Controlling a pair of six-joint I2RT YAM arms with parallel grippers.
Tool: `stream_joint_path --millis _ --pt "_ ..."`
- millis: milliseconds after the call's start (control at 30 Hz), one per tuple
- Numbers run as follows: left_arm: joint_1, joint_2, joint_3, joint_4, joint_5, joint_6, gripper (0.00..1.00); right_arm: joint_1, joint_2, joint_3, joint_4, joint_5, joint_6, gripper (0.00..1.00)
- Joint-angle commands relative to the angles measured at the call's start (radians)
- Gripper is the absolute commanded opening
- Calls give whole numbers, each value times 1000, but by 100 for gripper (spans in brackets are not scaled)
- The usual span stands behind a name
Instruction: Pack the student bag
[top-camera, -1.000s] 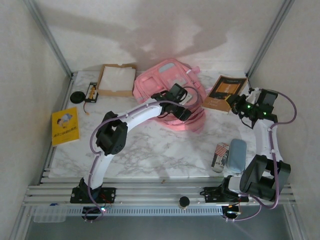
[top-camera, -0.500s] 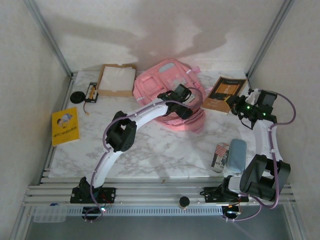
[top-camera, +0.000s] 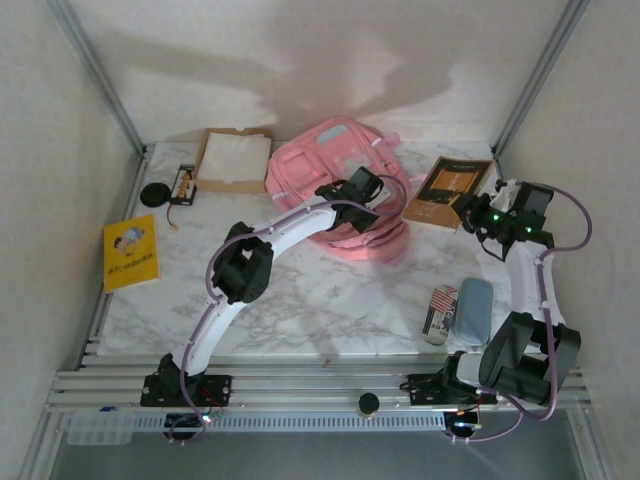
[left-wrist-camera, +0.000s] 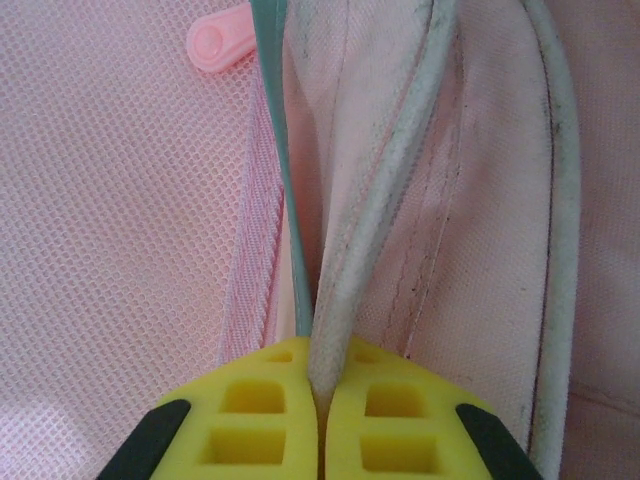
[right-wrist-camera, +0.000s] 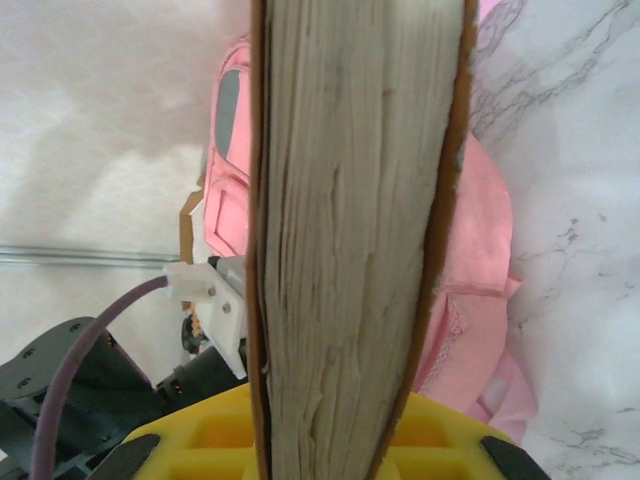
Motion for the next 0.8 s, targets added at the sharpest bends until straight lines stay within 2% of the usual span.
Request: stream_joint_path --millis 0,233,367,433,500,600,767 --pt "22 -110 15 -57 -43 7 0 -5 -38 29 -26 9 -57 0" --pt "23 -299 -84 -63 -51 -37 0 -6 -65 56 -174 12 -118 0" --pt "25 -408 -157 -48 -93 -76 0 1 -103 20 -230 -43 -136 0" --pt "25 -454 -188 -26 -91 -97 0 27 -113 -1 -249 -63 -142 0" --pt "24 -492 -215 -5 -62 -102 0 97 -117 -27 -247 -78 -139 0" --pt "25 -537 -245 15 -49 -104 0 188 -117 -108 -141 -130 -58 0" --pt "25 -580 -288 16 -21 -86 0 346 -60 -226 188 -187 94 0"
